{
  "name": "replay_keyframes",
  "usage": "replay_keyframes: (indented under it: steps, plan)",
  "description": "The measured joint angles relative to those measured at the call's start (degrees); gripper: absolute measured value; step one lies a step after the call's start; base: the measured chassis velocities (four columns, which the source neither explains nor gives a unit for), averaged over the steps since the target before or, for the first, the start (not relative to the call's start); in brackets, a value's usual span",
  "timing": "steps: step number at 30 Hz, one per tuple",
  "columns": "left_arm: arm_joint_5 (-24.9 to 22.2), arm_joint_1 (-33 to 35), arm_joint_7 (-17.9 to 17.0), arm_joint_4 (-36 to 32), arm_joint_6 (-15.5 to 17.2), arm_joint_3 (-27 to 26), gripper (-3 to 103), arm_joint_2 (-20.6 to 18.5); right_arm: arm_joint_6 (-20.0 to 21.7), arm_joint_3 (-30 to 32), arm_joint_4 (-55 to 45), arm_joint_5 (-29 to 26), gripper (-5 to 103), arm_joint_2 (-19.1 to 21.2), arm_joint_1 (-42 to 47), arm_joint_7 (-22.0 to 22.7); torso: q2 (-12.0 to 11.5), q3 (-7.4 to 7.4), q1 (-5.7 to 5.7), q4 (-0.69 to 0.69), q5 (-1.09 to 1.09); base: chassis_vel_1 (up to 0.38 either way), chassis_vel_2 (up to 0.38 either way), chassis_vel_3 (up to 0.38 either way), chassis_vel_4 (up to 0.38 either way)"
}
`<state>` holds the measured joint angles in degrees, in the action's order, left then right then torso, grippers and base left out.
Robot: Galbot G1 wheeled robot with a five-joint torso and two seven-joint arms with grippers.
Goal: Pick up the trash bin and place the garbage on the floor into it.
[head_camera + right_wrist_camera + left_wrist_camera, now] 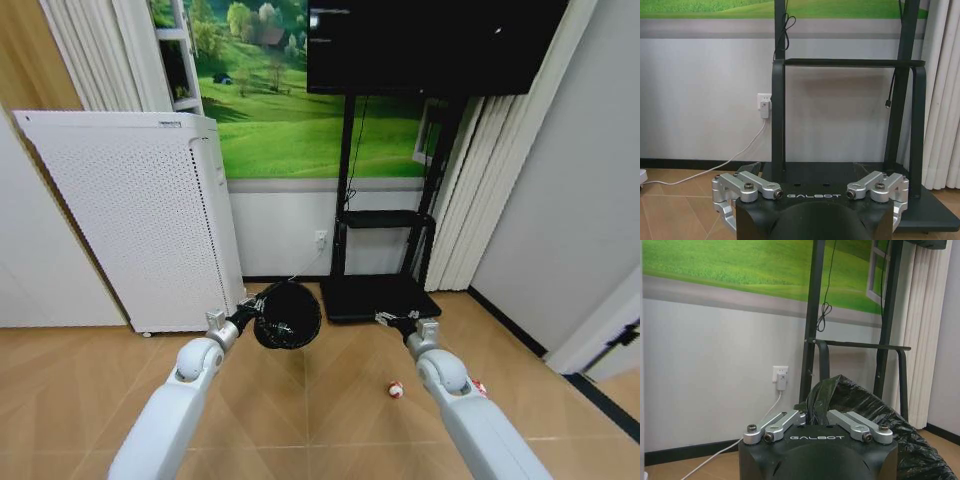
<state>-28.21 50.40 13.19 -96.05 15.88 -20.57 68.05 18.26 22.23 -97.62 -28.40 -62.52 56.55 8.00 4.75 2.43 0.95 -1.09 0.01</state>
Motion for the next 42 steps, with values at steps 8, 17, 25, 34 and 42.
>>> replay_keyframes:
  steps: [8,17,25,34,42]
  plan:
    - [-0.03,0.07,0.28,0.00,0.00,-0.27,7,0.01,0.06,-0.50,0.20,-0.17,100,-0.24,-0.10,0.07,0.00,0.00,0.00,0.01,-0.01,-0.099,-0.110,0.101,0.107]
    - [-0.18,0.34,0.49,-0.21,0.00,-0.80,7,-0.29,0.45,-1.15,0.44,-0.57,100,-0.16,-0.61,0.07,0.00,0.00,0.00,0.01,-0.02,-0.092,-0.086,0.111,0.087]
    - [-0.33,0.36,0.73,-0.29,-0.04,-1.04,7,-0.54,1.10,-1.59,0.62,-1.03,100,-0.46,-0.73,0.13,0.00,0.00,0.00,0.01,-0.01,-0.102,-0.105,0.100,0.111]
    - [-0.51,0.67,1.16,-0.59,-0.05,-1.46,7,-0.80,1.14,-1.94,0.56,-1.47,100,-0.60,-0.14,0.20,0.00,0.00,0.00,-0.01,-0.01,-0.092,-0.095,0.099,0.092]
    - [-2.46,4.55,1.83,-3.81,-0.04,-5.28,7,-3.44,1.36,-3.86,6.96,-4.68,100,-2.81,2.39,-1.45,0.00,0.00,0.00,0.03,-0.02,-0.013,-0.021,0.021,0.012]
